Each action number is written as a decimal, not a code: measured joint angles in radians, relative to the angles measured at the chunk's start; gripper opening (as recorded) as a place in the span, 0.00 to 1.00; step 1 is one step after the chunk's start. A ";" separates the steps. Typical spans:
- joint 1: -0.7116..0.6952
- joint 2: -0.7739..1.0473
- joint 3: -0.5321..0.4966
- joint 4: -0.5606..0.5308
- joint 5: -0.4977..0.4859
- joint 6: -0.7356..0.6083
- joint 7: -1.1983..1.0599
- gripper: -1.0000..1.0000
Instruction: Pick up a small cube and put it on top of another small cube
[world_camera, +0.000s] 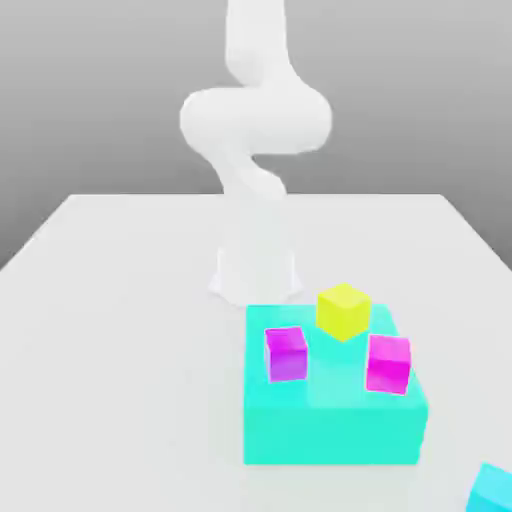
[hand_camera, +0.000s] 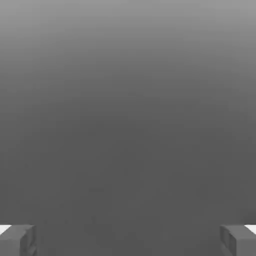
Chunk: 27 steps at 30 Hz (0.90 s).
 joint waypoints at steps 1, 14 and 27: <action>0.011 0.039 0.004 0.005 0.000 0.009 -0.015 0.50; 0.130 0.513 0.075 0.059 -0.015 0.120 -0.185 0.50; 0.250 0.988 0.148 0.113 -0.096 0.228 -0.309 0.50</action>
